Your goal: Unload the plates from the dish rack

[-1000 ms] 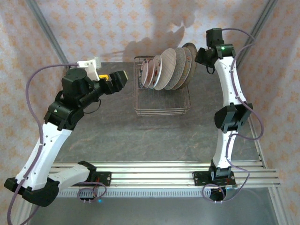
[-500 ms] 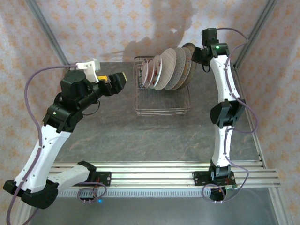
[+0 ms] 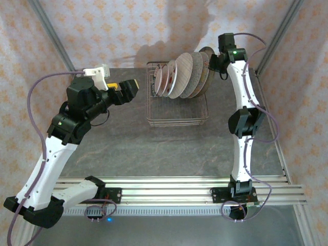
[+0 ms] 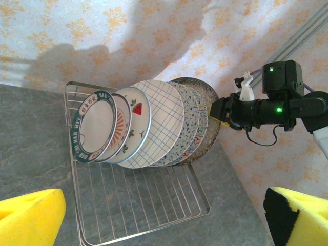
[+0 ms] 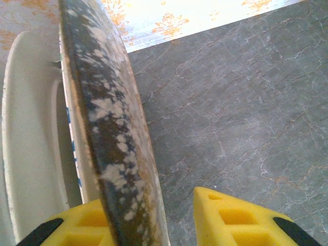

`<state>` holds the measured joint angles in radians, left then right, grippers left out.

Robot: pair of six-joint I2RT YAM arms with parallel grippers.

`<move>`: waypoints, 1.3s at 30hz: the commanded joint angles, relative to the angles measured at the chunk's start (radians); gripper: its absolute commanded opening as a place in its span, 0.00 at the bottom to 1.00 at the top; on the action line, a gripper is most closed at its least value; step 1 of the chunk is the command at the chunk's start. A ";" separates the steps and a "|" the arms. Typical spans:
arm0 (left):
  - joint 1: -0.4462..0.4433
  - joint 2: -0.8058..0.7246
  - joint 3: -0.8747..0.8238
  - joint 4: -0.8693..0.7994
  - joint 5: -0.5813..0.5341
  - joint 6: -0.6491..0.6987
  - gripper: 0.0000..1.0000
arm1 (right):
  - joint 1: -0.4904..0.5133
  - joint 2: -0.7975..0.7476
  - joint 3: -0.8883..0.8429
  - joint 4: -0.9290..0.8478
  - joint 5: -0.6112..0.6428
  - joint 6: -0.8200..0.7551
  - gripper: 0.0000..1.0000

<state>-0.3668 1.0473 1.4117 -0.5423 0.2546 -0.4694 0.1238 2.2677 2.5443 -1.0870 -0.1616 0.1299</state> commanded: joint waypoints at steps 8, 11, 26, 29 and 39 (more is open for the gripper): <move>-0.004 -0.001 -0.007 0.021 -0.008 0.017 0.99 | 0.014 0.025 0.032 0.002 -0.007 -0.013 0.27; -0.005 -0.002 -0.008 0.019 -0.009 0.017 0.99 | 0.013 0.026 0.029 0.004 -0.006 -0.014 0.26; -0.004 -0.007 -0.023 0.035 -0.009 0.004 0.99 | 0.038 -0.038 0.034 0.034 0.059 0.004 0.00; -0.004 -0.006 -0.026 0.043 -0.010 -0.001 0.99 | 0.041 -0.061 0.031 0.044 0.083 0.024 0.00; -0.004 0.002 -0.026 0.056 -0.005 -0.009 0.99 | 0.052 -0.110 0.047 0.059 0.131 0.037 0.00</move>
<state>-0.3668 1.0496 1.3861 -0.5213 0.2543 -0.4732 0.1677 2.2623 2.5473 -1.0809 -0.0666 0.0868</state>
